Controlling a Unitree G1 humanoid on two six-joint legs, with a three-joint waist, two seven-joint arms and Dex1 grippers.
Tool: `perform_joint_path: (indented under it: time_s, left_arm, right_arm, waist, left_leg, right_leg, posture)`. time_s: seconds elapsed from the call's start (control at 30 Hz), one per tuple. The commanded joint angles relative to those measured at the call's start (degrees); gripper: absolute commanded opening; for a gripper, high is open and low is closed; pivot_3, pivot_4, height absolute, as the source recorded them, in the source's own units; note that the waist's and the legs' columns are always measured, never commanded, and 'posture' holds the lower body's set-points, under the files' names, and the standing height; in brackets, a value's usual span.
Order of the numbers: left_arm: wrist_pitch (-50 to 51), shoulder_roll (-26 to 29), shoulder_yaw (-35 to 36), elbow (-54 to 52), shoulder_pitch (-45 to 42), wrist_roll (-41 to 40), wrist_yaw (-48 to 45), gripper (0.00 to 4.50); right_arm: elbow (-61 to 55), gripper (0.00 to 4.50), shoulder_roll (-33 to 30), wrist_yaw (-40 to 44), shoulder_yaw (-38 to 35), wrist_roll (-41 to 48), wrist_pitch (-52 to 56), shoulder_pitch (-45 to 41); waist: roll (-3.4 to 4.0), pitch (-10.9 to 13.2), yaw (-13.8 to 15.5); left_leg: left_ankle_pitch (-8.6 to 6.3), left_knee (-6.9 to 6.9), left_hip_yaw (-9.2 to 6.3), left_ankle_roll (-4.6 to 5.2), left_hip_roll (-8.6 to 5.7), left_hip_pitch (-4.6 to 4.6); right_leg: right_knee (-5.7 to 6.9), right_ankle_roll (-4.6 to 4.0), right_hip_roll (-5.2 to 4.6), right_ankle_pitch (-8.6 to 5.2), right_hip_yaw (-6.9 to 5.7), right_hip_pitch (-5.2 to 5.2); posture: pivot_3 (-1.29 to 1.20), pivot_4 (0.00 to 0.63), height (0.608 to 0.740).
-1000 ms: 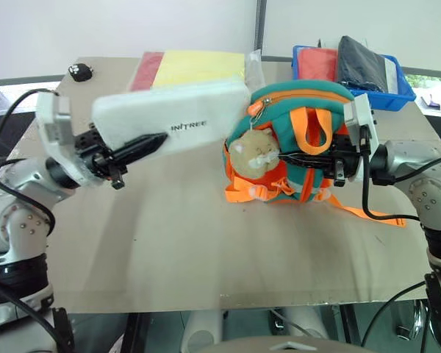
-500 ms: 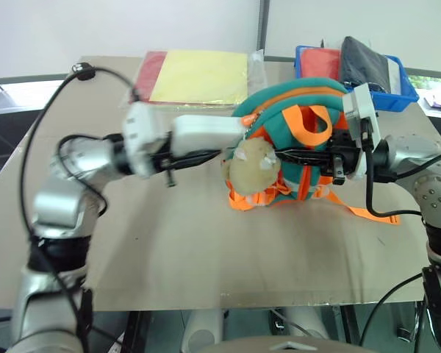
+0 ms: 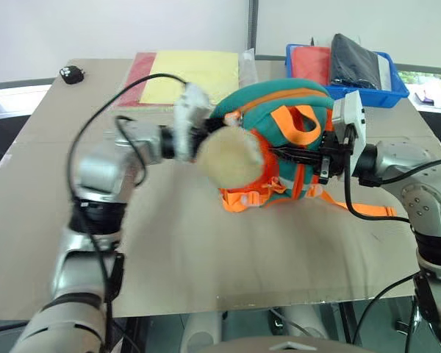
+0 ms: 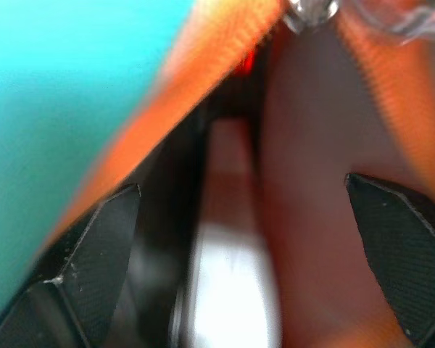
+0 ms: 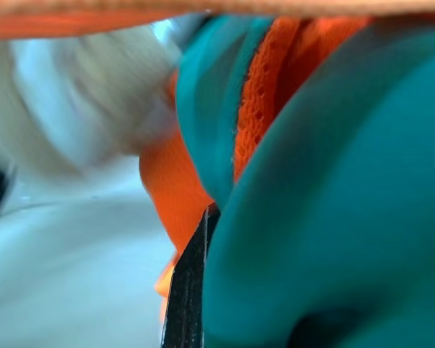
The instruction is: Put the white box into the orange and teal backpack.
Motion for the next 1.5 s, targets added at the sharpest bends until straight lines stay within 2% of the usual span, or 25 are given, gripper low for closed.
perform_joint_path:
  time_s: [0.03,0.07,0.17,0.27,0.33,0.4,0.53,0.63,0.73,0.77,0.8,0.93,1.0,1.13,1.23,1.37,1.5]
  left_arm:
    - [17.7,7.4,12.3,-1.3,2.3,-15.4,-3.0,4.43]
    - [22.2,7.7,14.5,-1.6,2.8,-19.3,-1.8,4.43]
    - [32.8,3.1,20.0,-3.5,4.7,-28.8,6.6,4.43]
    - [32.2,-3.3,20.4,-9.2,7.2,-30.8,15.8,4.43]
    - [32.3,-10.5,20.8,-10.0,6.6,-35.3,24.8,4.43]
    - [31.2,-15.9,19.5,-11.8,6.9,-35.3,32.1,4.43]
    - [29.8,-21.6,18.0,-13.2,7.8,-38.2,40.3,4.43]
    - [27.7,-24.7,15.2,-13.0,7.7,-36.7,44.7,4.43]
    - [25.3,-26.1,13.9,-11.7,7.1,-35.7,47.1,3.62]
    - [24.9,-26.1,13.6,-11.7,7.0,-36.3,46.9,3.31]
    - [24.3,-25.7,13.5,-11.4,6.6,-36.8,46.3,2.71]
    - [23.0,-22.5,13.9,-10.0,5.3,-38.2,42.7,1.09]
    - [23.2,-19.6,15.4,-8.3,3.8,-40.9,40.5,0.66]
    - [25.0,-9.6,21.2,-0.4,0.2,-47.4,36.5,0.66]
    - [26.6,-4.3,24.0,3.9,0.6,-49.4,35.7,0.66]
    - [26.2,1.5,26.3,6.3,10.2,-45.6,35.5,0.66]
    - [23.2,2.1,25.4,4.1,17.9,-42.6,34.4,0.63]
  right_arm:
    - [2.2,0.00,-0.4,-1.5,-1.1,-3.5,-3.0,-0.1]
    - [2.4,0.00,-0.2,-1.4,-1.0,-3.7,-3.2,-0.2]
    - [2.3,0.00,0.5,-1.4,-0.6,-3.9,-3.2,-0.8]
    - [1.7,0.00,1.0,-1.4,-0.5,-4.0,-2.8,-0.9]
    - [1.0,0.00,1.1,-1.8,-0.3,-3.9,-2.3,-0.8]
    - [0.1,0.00,1.2,-2.2,-0.4,-3.5,-1.7,-0.7]
    - [-1.0,0.00,1.3,-3.1,-0.8,-3.4,-0.8,-0.4]
    - [-1.9,0.00,2.5,-5.8,-2.1,-2.2,1.0,0.3]
    - [-2.4,0.00,4.7,-6.2,-3.3,-0.9,-0.8,1.5]
    - [-2.8,0.00,4.6,-6.2,-3.2,-1.1,-0.7,1.9]
    - [-3.0,0.00,4.6,-6.5,-3.6,-1.0,-0.6,2.3]
    - [-2.3,0.00,5.0,-8.3,-4.7,-1.7,-1.1,2.9]
    - [-1.2,0.00,5.4,-10.0,-5.4,-2.7,-1.6,3.0]
    - [3.5,0.00,8.1,-17.0,-9.3,-3.8,-2.4,1.7]
    - [5.5,0.00,9.6,-20.9,-12.1,-3.8,-2.5,0.8]
    - [8.2,0.00,13.5,-29.6,-18.7,-0.8,-2.2,-1.7]
    - [9.1,0.00,13.6,-34.2,-21.4,1.1,-1.4,-3.4]
  waist:
    - [0.00,0.0,-0.1]
    - [0.00,0.0,0.0]
    - [0.00,0.0,1.5]
    - [-0.03,0.0,2.2]
    - [-0.05,0.0,2.4]
    - [-0.05,0.0,2.5]
    - [-0.03,0.0,2.0]
    - [-0.03,0.0,1.8]
    - [-0.04,0.0,1.8]
    - [-0.04,0.0,1.8]
    - [-0.04,0.0,1.8]
    - [-0.04,0.0,1.7]
    - [-0.04,0.0,1.8]
    - [-0.03,0.0,1.6]
    - [-0.01,0.0,1.4]
    - [0.03,0.0,1.2]
    - [0.02,0.0,1.5]
  left_leg:
    - [0.00,0.01,-0.01,0.00,-0.01,0.01]
    - [0.00,0.03,-0.01,0.00,-0.01,0.02]
    - [0.00,0.09,-0.12,0.00,-0.06,0.03]
    - [0.00,0.18,-0.34,0.00,-0.12,-0.03]
    - [0.01,0.20,-0.38,-0.01,-0.17,-0.03]
    - [0.01,0.20,-0.43,-0.01,-0.16,0.00]
    - [0.01,0.15,-0.46,-0.02,-0.16,0.06]
    - [0.01,0.14,-0.48,-0.02,-0.16,0.04]
    - [0.01,0.15,-0.43,-0.02,-0.18,0.04]
    - [0.01,0.15,-0.41,-0.02,-0.20,0.03]
    - [0.01,0.15,-0.39,-0.02,-0.20,0.04]
    - [0.01,0.15,-0.40,-0.02,-0.19,0.05]
    - [0.01,0.15,-0.42,-0.02,-0.19,0.04]
    - [0.01,0.15,-0.42,-0.02,-0.18,0.03]
    - [0.01,0.14,-0.41,-0.02,-0.18,0.03]
    - [0.01,0.06,-0.36,-0.02,-0.17,0.08]
    - [0.01,0.02,-0.31,-0.03,-0.16,-0.02]
  right_leg:
    - [-0.01,0.01,-0.01,0.00,0.00,0.02]
    - [-0.01,0.01,-0.03,0.00,-0.01,0.05]
    - [-0.04,0.03,-0.14,0.00,-0.17,0.17]
    - [-0.02,0.03,-0.16,0.01,-0.25,0.27]
    - [-0.01,0.02,-0.14,0.02,-0.27,0.29]
    - [0.02,0.01,-0.13,0.02,-0.28,0.30]
    - [0.08,-0.02,-0.07,0.02,-0.23,0.30]
    - [0.05,-0.03,-0.08,0.02,-0.23,0.30]
    - [0.03,-0.02,-0.09,0.02,-0.21,0.30]
    - [0.04,-0.02,-0.09,0.02,-0.22,0.30]
    - [0.04,-0.02,-0.09,0.02,-0.22,0.30]
    - [0.04,-0.02,-0.07,0.02,-0.23,0.30]
    - [0.05,-0.02,-0.05,0.02,-0.24,0.30]
    - [0.06,-0.02,-0.05,0.02,-0.24,0.29]
    - [0.03,-0.02,-0.05,0.02,-0.24,0.29]
    - [0.02,-0.02,-0.07,0.02,-0.12,0.26]
    - [-0.01,-0.03,-0.08,0.01,-0.17,0.16]
  posture:
    - [0.00,0.150,0.740]
    - [0.00,0.150,0.740]
    - [0.00,0.150,0.740]
    - [0.00,0.150,0.740]
    - [0.00,0.150,0.740]
    - [0.00,0.150,0.740]
    - [0.00,0.150,0.740]
    - [0.00,0.150,0.740]
    - [0.00,0.150,0.740]
    - [0.00,0.150,0.740]
    - [0.00,0.150,0.740]
    - [0.00,0.150,0.740]
    - [0.00,0.150,0.740]
    - [0.00,0.150,0.740]
    - [0.00,0.150,0.740]
    - [0.00,0.150,0.740]
    - [0.00,0.150,0.740]
